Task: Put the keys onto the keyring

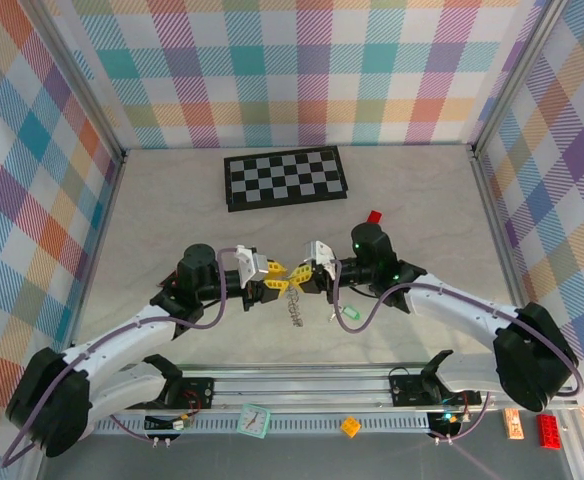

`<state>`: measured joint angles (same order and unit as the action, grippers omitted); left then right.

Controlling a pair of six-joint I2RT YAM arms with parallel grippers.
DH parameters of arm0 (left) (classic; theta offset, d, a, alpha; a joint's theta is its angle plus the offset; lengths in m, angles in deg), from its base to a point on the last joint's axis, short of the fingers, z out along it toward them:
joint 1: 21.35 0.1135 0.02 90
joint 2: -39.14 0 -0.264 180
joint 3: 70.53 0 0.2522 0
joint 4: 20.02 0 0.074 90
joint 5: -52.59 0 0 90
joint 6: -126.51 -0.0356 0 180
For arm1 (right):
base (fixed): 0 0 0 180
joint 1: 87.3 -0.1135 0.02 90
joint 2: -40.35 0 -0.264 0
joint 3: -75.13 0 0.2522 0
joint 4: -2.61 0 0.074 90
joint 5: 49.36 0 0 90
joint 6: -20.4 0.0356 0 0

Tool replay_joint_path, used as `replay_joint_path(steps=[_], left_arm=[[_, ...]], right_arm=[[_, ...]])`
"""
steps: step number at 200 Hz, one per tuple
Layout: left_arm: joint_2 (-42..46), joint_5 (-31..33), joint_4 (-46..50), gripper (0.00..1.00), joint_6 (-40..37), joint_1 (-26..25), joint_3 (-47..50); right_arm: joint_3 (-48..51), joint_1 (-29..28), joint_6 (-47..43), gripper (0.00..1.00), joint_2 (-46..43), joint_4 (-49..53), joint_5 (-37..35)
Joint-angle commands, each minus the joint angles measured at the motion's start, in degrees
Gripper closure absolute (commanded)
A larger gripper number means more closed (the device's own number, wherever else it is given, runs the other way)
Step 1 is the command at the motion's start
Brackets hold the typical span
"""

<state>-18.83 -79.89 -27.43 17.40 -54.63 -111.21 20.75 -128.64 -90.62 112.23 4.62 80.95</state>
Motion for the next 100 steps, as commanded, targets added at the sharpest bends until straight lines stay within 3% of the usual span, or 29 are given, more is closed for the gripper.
replay_joint_path(steps=[1, 57, 100], left_arm=[[1.72, 1.70, 12.27, 0.71, -8.11, -0.56, -3.41], [0.35, 0.95, 20.77, 0.79, -13.92, -0.74, -8.36], [-1.55, 0.41, 22.81, 0.82, -16.21, -1.51, -10.61]], right_arm=[[-4.63, -1.07, -8.77, 1.00, -1.26, 13.48, -1.87], [-11.49, -3.58, -15.46, 1.00, 0.30, 25.19, -4.91], [-13.61, -5.03, -15.61, 1.00, 0.92, 26.09, -4.94]])
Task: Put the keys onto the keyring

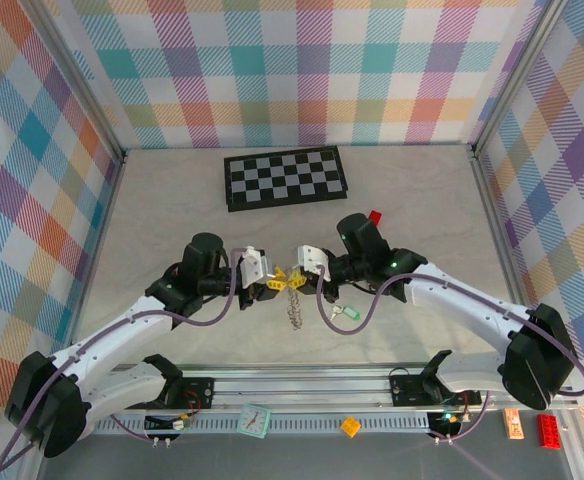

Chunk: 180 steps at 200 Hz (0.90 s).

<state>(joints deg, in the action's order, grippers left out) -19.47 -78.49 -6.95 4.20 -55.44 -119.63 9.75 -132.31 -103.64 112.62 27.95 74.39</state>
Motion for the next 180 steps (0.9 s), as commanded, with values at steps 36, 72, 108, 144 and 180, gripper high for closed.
replay_joint_path(steps=[36, 72, 108, 144, 180], left_arm=[[-1.39, -1.61, 1.32, 0.93, -2.93, -1.07, -2.77], [-0.43, -2.16, -0.77, 1.00, -2.29, -1.28, -1.70], [0.37, -1.48, -2.45, 1.00, -2.21, -2.55, -0.97], [1.30, 1.34, -2.01, 1.00, -6.70, -4.26, -0.28], [3.53, 7.45, -5.42, 1.00, -14.76, -6.50, 3.28]], right_arm=[[-3.66, -2.38, -2.50, 1.00, 1.56, 3.52, 0.94], [2.87, 0.05, 2.38, 0.80, -2.38, -4.50, -0.07], [13.81, 2.00, 4.49, 0.77, -7.93, -15.96, -2.23], [15.07, 1.82, 3.74, 0.77, -8.89, -17.76, -1.54], [15.85, 1.45, 0.22, 0.78, -9.86, -17.51, -2.62]])
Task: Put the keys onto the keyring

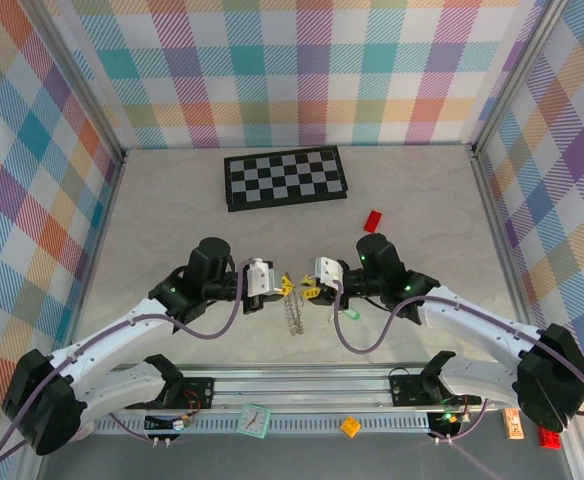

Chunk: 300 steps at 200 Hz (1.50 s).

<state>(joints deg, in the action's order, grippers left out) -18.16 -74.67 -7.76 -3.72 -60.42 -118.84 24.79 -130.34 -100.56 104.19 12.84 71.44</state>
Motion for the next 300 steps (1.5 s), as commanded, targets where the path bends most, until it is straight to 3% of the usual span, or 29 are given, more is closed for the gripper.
replay_joint_path(steps=[1, 46, 83, 101, 117, 144, 170, 204, 244, 300], left_arm=[[2.29, 3.78, -4.68, 1.00, -6.95, -1.52, 2.52], [2.26, 4.41, -4.67, 1.00, -8.04, -1.71, 2.38], [1.75, 6.22, -2.91, 1.00, -3.72, -1.70, 1.30], [1.92, 7.30, -2.49, 1.00, -0.65, -1.65, 0.80], [1.77, 9.14, -3.99, 1.00, 4.82, -1.68, 0.66], [1.00, 11.93, -3.77, 1.00, 13.81, -1.64, -0.09], [1.55, 13.43, -4.55, 1.00, 18.07, -1.68, 0.87], [1.28, 12.93, -4.65, 1.00, 17.90, -1.62, 1.34], [-0.12, 13.44, -3.16, 1.00, 17.38, -1.54, 0.53], [-0.86, 12.52, -3.97, 1.00, 17.03, -1.18, 0.62]], right_arm=[[0.85, -0.58, -2.96, 0.78, -1.47, -2.38, 0.27], [0.63, -1.16, -3.82, 0.79, -1.61, -2.71, -1.15], [1.86, -0.82, 3.56, 0.79, -2.86, -4.41, -11.27], [2.72, -0.72, 13.05, 0.74, -3.95, -3.59, -15.85], [1.91, -0.68, 28.23, 0.72, -4.42, 0.85, -22.96], [-4.62, -0.67, 53.01, 0.70, -0.85, 23.63, -38.19], [-9.07, -0.70, 60.39, 0.71, 4.23, 39.13, -38.44], [-8.01, 0.41, 56.54, 0.64, 6.09, 40.16, -36.86], [-11.41, 3.16, 53.01, 0.60, 16.52, 40.99, -31.41], [-15.35, 3.19, 48.80, 0.60, 25.00, 41.20, -32.33]])
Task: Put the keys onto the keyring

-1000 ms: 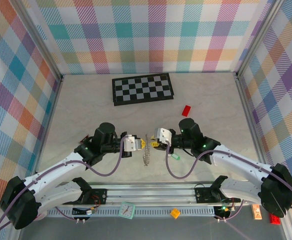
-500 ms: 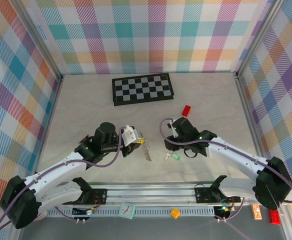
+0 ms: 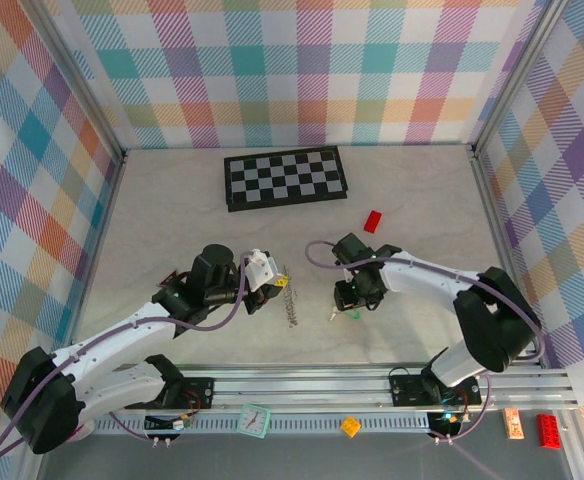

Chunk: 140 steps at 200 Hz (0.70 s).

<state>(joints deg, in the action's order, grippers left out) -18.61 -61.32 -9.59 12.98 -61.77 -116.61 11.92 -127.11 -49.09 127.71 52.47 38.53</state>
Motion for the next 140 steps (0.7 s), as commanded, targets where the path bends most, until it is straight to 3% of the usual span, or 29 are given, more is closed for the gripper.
replay_joint_path(steps=[1, 64, 140], left_arm=[[-0.37, -0.86, -2.13, 1.00, 0.33, 0.17, -1.61], [-0.09, -1.68, -1.72, 1.00, 0.26, 0.26, -1.79], [-0.37, -1.43, -0.64, 1.00, -0.46, 0.26, -2.35]], right_arm=[[-2.57, -0.07, -2.72, 0.60, 1.58, 1.64, 0.56], [-3.46, -0.09, -4.95, 0.62, 3.70, 0.93, 6.21], [-4.21, -0.03, -5.11, 0.70, 5.49, 3.02, 4.13]])
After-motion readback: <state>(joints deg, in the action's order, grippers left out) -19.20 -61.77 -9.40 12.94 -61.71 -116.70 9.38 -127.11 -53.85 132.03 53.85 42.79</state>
